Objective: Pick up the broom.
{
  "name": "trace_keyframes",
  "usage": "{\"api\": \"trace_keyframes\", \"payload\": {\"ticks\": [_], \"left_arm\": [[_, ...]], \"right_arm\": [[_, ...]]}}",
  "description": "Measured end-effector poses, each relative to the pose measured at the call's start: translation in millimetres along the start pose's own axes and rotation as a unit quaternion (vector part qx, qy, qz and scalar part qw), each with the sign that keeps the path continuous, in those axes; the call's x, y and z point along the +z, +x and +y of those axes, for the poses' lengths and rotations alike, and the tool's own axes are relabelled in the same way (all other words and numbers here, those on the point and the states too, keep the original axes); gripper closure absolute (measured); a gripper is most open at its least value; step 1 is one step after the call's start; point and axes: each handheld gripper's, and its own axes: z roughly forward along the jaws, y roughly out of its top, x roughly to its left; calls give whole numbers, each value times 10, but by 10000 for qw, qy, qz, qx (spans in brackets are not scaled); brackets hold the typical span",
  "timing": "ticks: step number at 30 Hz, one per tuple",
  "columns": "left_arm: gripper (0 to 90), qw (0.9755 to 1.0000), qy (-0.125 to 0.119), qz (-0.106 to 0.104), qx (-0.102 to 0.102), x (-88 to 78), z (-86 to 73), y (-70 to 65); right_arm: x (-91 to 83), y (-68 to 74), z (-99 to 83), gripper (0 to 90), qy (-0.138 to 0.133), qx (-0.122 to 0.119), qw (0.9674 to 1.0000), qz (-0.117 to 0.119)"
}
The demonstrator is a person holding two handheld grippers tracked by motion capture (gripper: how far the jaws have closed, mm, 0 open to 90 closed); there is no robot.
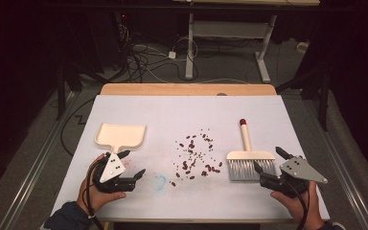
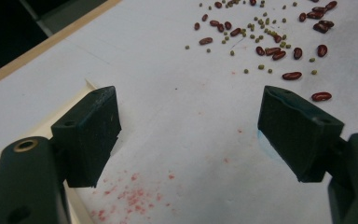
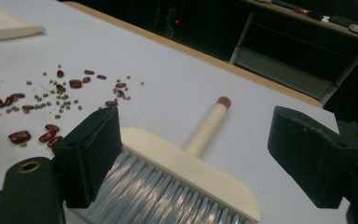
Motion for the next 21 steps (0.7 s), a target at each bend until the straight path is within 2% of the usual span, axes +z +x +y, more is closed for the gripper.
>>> {"api": "trace_keyframes", "payload": {"ticks": [5,9,12,14,16,18,19,21], "left_arm": [[202,10000,-8,-40,29,23,7,-19],[202,9999,53,-76,102,29,-14,-35],[202,9999,48,-113,63,27,-23,-35],[202,9999,78,-115,75,32,-25,-42],[202,9997,148,-143,127,51,-31,-52],[202,9995,206,-157,172,66,-32,-52],[202,9995,206,-157,172,66,-32,-52],[202,9994,239,-167,163,77,-34,-53]], "right_arm": [[42,-16,-33,179,174,19,9998,-40],[76,-6,-4,179,274,-119,9995,-102],[129,-22,54,183,347,-211,9991,-122],[186,-36,106,196,550,-187,9980,-243],[267,-86,167,220,837,-214,9961,-185],[357,-144,221,231,1073,-94,9938,-274],[402,-179,248,226,1121,22,9935,-185],[511,-234,308,223,1311,105,9911,-207]]}}
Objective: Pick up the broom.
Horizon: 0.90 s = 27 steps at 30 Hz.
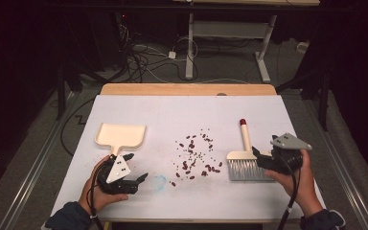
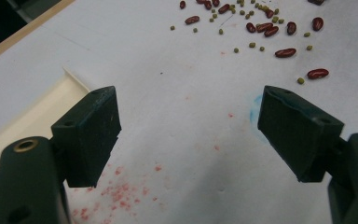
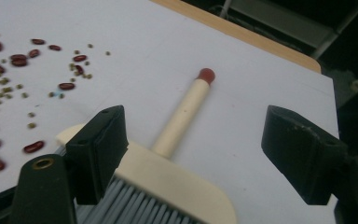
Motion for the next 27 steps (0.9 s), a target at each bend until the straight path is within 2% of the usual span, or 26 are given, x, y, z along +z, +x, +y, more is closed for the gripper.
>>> {"api": "trace_keyframes", "payload": {"ticks": [4,6,8,9,13,16,18,19,22,23,24,27], "left_arm": [[202,10000,52,-8,31,13,-1,-9],[202,10000,71,-21,34,17,-2,-12],[202,10000,84,-36,21,20,-6,-11],[202,9999,89,-51,17,20,-9,-10],[202,9999,100,-74,22,14,-19,-8],[203,9999,107,-80,8,9,-30,-7],[204,9999,137,-90,19,8,-37,-6],[204,9999,139,-89,23,7,-41,-7],[206,9998,153,-97,23,4,-49,-7],[206,9998,153,-97,23,4,-49,-7],[205,9998,152,-94,17,4,-47,-8],[206,9998,163,-109,35,6,-43,-15]], "right_arm": [[238,-86,182,240,392,293,9988,81],[401,-105,252,249,661,475,9965,179],[580,-114,297,245,944,585,9937,154],[672,-122,311,246,1112,626,9916,199],[1008,-131,315,251,1627,909,9824,142],[1216,-131,285,306,1985,973,9752,78],[1332,-120,246,341,2215,1018,9697,129],[1348,-128,236,378,2163,1087,9701,188],[1338,-108,261,527,2175,933,9707,411],[1338,-108,261,527,2175,933,9707,411],[1333,-82,268,609,2152,929,9711,439],[1327,-59,265,628,2107,888,9726,416]]}}
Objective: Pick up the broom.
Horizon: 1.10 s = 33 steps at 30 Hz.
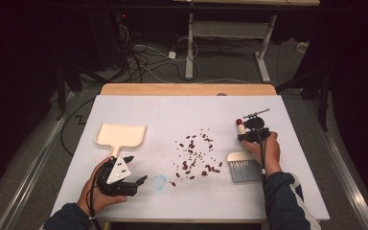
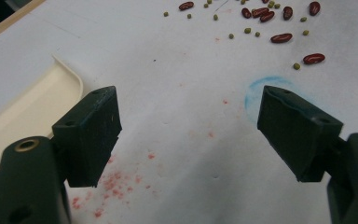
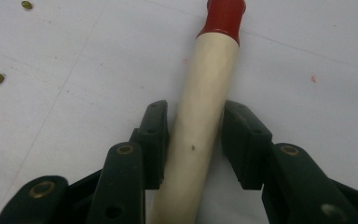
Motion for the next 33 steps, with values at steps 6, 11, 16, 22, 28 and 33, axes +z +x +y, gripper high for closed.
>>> {"api": "trace_keyframes", "payload": {"ticks": [6,11,16,22,28,33], "left_arm": [[206,10000,36,-21,17,18,6,1],[207,10000,37,9,49,22,13,-2],[208,10000,38,-18,16,17,18,-11],[208,10000,-1,-10,-38,5,26,4],[213,9998,-75,-60,-161,1,107,3],[223,9978,-511,-258,-322,-7,334,-9]], "right_arm": [[0,-9,-21,674,-95,50,9999,85],[-2,-1,-39,702,-190,-34,9998,105],[-56,-9,-69,702,-401,-163,9988,224],[-334,-55,-107,704,-1070,-203,9935,318],[-643,-66,-156,705,-1727,-284,9837,404],[-810,-32,-163,705,-2107,-257,9761,469]]}}
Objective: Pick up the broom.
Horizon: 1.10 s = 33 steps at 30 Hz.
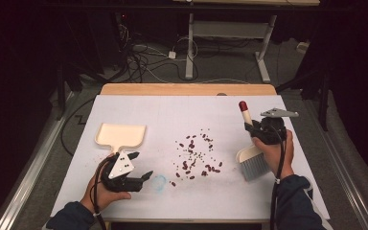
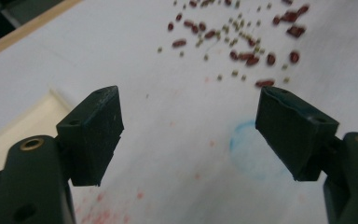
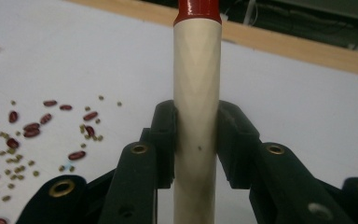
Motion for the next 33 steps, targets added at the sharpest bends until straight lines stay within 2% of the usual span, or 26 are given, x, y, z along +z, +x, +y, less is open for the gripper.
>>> {"api": "trace_keyframes", "payload": {"ticks": [1,4,5,7,8,10,11,12,13,15,16,18,20,21,22,23,24,26,28,29,33], "left_arm": [[224,9997,-163,-145,-47,47,121,-30],[225,9991,-300,-290,-20,111,261,-91],[225,9975,-479,-510,-12,185,414,-168],[225,9955,-623,-711,-32,281,573,-256],[225,9955,-623,-711,-32,281,573,-256],[225,9933,-731,-891,-29,394,719,-349],[229,9918,-772,-1023,8,520,844,-451],[234,9918,-772,-1023,8,520,844,-451],[235,9901,-786,-1161,31,646,949,-562],[262,9888,-758,-1286,29,770,1037,-661],[274,9888,-758,-1286,29,770,1037,-661],[310,9875,-748,-1386,-25,934,1122,-770],[339,9877,-705,-1394,-108,1025,1148,-803],[357,9877,-705,-1394,-108,1025,1148,-803],[367,9858,-714,-1493,-274,1099,1153,-802],[382,9858,-714,-1493,-274,1099,1153,-802],[406,9852,-730,-1506,-372,1144,1148,-790],[436,9831,-757,-1597,-473,1166,1133,-765],[532,9826,-764,-1619,-494,1170,1123,-750],[573,9808,-840,-1666,-563,1166,1102,-708],[617,9823,-823,-1601,-513,1125,1073,-654]], "right_arm": [[-94,45,54,706,-259,18,9997,9],[-214,123,120,706,-539,-18,9985,-13],[-256,153,140,706,-637,-40,9980,-27],[-327,213,174,706,-826,-89,9965,19],[-359,244,188,706,-908,-89,9958,22],[-414,315,209,706,-1044,-121,9945,32],[-441,353,213,705,-1142,-83,9934,23],[-463,390,220,705,-1190,-102,9928,16],[-481,432,226,705,-1240,-141,9922,11],[-512,519,228,705,-1375,-175,9903,-8],[-521,563,230,705,-1398,-193,9900,28],[-534,652,226,705,-1473,-195,9889,99],[-541,749,222,704,-1525,-255,9879,161],[-541,749,222,704,-1525,-255,9879,161],[-548,863,212,704,-1587,-307,9866,216],[-550,902,210,704,-1595,-325,9864,241],[-551,952,204,704,-1632,-341,9856,280],[-557,1046,197,704,-1677,-423,9842,370],[-567,1135,187,704,-1711,-469,9832,436],[-572,1178,186,703,-1719,-504,9826,489],[-596,1266,179,702,-1769,-626,9810,503]]}}
